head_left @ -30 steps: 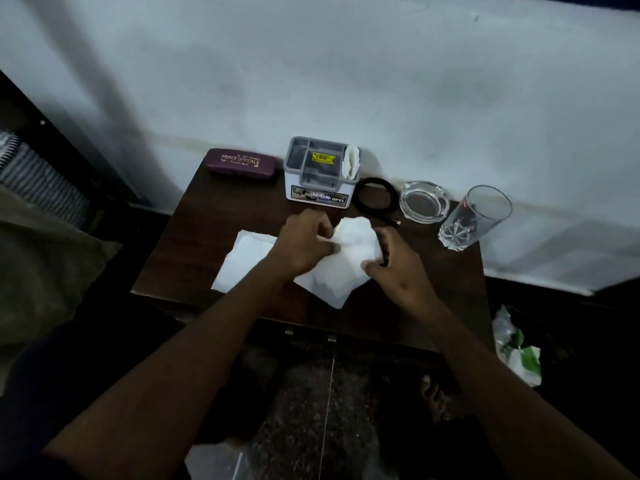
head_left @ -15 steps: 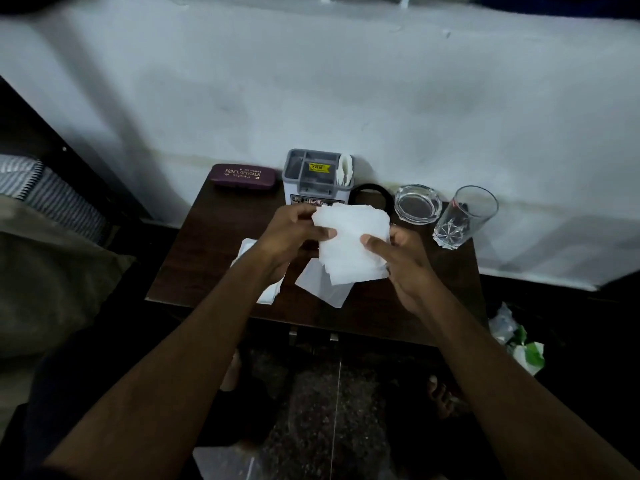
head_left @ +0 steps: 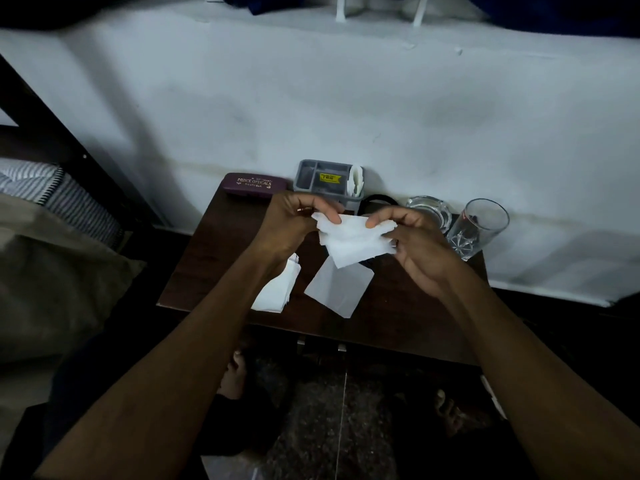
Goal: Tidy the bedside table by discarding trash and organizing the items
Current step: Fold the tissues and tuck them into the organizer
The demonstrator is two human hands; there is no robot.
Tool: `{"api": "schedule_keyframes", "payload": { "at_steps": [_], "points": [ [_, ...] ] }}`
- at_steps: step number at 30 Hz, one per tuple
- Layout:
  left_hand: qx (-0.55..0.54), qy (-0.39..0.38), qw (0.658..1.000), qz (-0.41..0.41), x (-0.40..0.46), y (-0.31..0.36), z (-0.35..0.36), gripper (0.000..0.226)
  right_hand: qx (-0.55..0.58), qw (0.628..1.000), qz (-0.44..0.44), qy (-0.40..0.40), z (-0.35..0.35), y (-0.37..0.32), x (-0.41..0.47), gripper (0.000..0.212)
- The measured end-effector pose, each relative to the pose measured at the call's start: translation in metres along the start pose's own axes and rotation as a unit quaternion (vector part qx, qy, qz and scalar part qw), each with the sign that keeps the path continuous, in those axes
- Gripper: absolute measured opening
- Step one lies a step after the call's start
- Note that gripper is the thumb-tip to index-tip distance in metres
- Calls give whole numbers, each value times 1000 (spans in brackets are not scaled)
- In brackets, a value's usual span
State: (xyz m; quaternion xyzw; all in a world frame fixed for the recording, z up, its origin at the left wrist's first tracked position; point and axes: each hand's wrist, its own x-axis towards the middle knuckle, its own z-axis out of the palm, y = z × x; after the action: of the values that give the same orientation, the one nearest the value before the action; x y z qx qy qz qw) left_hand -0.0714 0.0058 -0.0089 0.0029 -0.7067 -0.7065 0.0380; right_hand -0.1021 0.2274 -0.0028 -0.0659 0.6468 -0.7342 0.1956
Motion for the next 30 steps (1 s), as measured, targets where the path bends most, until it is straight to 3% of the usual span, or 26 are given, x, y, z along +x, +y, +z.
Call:
{"api": "schedule_keyframes", "payload": {
  "at_steps": [4,7,11,15,22,25,30],
  "points": [
    [-3,23,999,26,3,1,-4,38,82,996,35,14,2,-6,8,31],
    [5,27,999,38,8,-2,-8,39,77,994,72,40,6,-6,18,49],
    [29,25,998,50,13,-11,-16,33,-67,996,50,34,17,-2,35,20],
    [29,26,999,30,19,-15,-28,33,-226,973,-36,41,15,-14,61,20],
    [-26,111,993,-32,15,-34,-49,38,-509,821,-250,61,26,-83,138,21],
    [-36,114,992,-48,19,-36,-48,33,-597,757,-263,30,35,-92,170,24],
    [-36,93,994,-44,23,-29,-48,27,-758,598,-251,-67,41,-76,193,30]
  ]
}}
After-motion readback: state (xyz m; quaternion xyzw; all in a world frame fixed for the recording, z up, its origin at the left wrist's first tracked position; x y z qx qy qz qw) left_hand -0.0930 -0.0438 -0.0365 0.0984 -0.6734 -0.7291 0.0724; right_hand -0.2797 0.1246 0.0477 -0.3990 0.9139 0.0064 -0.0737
